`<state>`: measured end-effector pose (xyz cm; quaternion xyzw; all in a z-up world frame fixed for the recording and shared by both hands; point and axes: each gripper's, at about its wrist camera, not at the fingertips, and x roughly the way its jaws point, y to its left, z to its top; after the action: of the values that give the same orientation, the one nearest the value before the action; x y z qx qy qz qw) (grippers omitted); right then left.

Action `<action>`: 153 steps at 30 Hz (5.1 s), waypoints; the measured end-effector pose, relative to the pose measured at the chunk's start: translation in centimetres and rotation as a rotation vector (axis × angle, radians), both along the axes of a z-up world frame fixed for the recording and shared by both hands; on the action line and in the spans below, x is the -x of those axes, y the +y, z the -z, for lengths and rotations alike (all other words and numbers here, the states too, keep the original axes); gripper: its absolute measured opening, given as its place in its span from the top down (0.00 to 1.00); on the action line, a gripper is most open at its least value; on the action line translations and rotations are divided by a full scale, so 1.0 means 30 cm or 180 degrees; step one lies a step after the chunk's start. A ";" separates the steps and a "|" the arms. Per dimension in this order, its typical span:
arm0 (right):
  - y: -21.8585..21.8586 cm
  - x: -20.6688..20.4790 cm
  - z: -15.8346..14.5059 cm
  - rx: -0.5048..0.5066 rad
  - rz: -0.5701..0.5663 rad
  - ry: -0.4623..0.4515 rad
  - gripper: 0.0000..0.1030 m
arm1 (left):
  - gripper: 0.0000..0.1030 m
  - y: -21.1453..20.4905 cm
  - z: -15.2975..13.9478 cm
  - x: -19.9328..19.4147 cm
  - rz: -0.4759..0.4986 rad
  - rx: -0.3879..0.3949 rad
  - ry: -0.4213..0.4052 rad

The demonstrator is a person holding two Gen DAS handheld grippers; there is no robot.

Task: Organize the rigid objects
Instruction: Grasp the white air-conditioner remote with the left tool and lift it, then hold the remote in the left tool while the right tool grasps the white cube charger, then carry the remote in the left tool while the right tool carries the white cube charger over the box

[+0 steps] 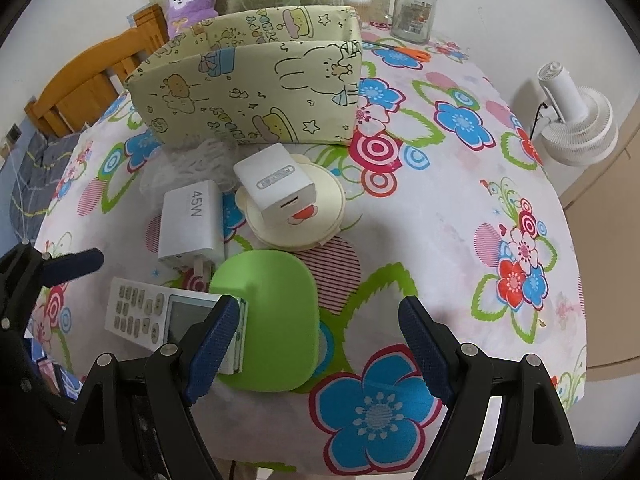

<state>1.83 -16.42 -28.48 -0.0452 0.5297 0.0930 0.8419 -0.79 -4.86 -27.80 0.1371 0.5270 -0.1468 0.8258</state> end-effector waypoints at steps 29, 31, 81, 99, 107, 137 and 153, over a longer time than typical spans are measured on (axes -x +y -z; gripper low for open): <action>0.015 -0.072 0.022 -0.0039 0.0058 0.0079 0.18 | 0.51 -0.068 0.019 -0.015 0.0086 0.0195 0.0225; 0.023 -0.070 0.017 -0.0055 0.0052 0.0074 0.18 | 0.51 -0.057 0.010 -0.010 0.0056 0.0238 0.0225; 0.373 -0.157 0.075 -0.0046 -0.0186 0.0261 0.50 | 0.55 0.233 0.043 -0.135 -0.0849 0.0183 0.0183; 0.301 -0.128 -0.042 -0.0079 -0.0089 0.0104 0.51 | 0.56 0.193 -0.057 -0.126 -0.0745 0.0288 0.0134; 0.292 -0.118 -0.139 0.0031 -0.0065 -0.0031 0.51 | 0.56 0.175 -0.129 -0.128 -0.0660 0.0270 0.0053; 0.258 -0.200 -0.343 0.0020 -0.0197 -0.0220 0.51 | 0.56 0.147 -0.316 -0.207 -0.0748 0.0302 -0.0078; 0.166 -0.357 -0.354 0.0005 -0.0326 -0.0260 0.51 | 0.56 0.055 -0.327 -0.350 -0.0887 0.0280 -0.0135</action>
<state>12.55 -11.45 -17.86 -0.0766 0.4920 0.1335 0.8569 9.72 -3.22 -17.99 0.0293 0.5165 -0.0508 0.8543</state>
